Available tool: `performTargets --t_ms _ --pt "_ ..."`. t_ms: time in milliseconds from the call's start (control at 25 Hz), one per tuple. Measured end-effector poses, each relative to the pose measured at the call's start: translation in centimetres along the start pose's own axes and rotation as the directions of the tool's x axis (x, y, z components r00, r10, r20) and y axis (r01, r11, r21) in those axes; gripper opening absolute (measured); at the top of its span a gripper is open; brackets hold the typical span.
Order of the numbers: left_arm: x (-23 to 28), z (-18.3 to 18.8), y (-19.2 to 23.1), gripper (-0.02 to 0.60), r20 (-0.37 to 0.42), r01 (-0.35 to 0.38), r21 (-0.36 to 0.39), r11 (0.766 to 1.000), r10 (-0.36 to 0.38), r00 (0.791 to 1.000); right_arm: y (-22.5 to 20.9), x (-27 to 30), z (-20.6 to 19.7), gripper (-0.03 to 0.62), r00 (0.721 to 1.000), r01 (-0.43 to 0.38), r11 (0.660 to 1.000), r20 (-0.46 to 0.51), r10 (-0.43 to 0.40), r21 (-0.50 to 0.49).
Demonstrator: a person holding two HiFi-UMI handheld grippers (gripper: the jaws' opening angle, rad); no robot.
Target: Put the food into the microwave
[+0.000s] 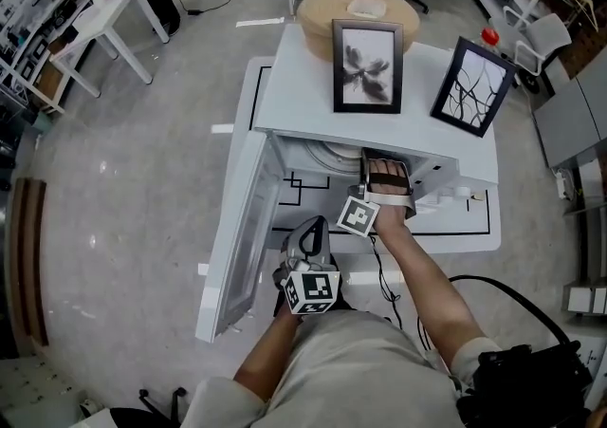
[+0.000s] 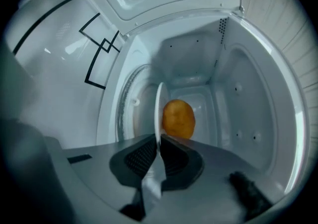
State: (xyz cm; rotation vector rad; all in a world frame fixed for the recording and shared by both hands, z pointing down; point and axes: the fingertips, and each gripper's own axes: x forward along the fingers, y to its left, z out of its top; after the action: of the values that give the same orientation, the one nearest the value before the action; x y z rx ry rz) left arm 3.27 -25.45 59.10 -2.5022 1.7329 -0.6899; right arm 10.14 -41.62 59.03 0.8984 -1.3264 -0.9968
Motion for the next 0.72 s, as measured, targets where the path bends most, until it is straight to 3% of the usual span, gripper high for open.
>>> performTargets --t_ms 160,280,440,720 --pt "-0.1 -0.6 -0.1 0.006 -0.022 0.004 -0.032 0.999 -0.005 1.0 0.7 0.2 0.2 0.035 0.993 -0.119 0.987 0.023 0.117 0.106" --pt "-0.2 -1.1 -0.2 0.006 -0.034 0.01 -0.07 0.997 -0.012 0.999 0.6 0.3 0.6 0.074 0.978 -0.208 0.953 0.071 0.197 0.219" --pt "-0.3 -1.8 -0.7 0.006 -0.053 0.019 -0.1 0.995 -0.025 0.998 0.3 -0.2 1.2 0.109 0.943 -0.332 0.864 0.163 0.291 0.379" --pt "-0.1 -1.8 -0.6 0.006 -0.051 0.025 -0.129 0.991 -0.032 0.998 -0.2 -1.2 2.2 0.144 0.887 -0.461 0.681 0.318 0.334 0.569"
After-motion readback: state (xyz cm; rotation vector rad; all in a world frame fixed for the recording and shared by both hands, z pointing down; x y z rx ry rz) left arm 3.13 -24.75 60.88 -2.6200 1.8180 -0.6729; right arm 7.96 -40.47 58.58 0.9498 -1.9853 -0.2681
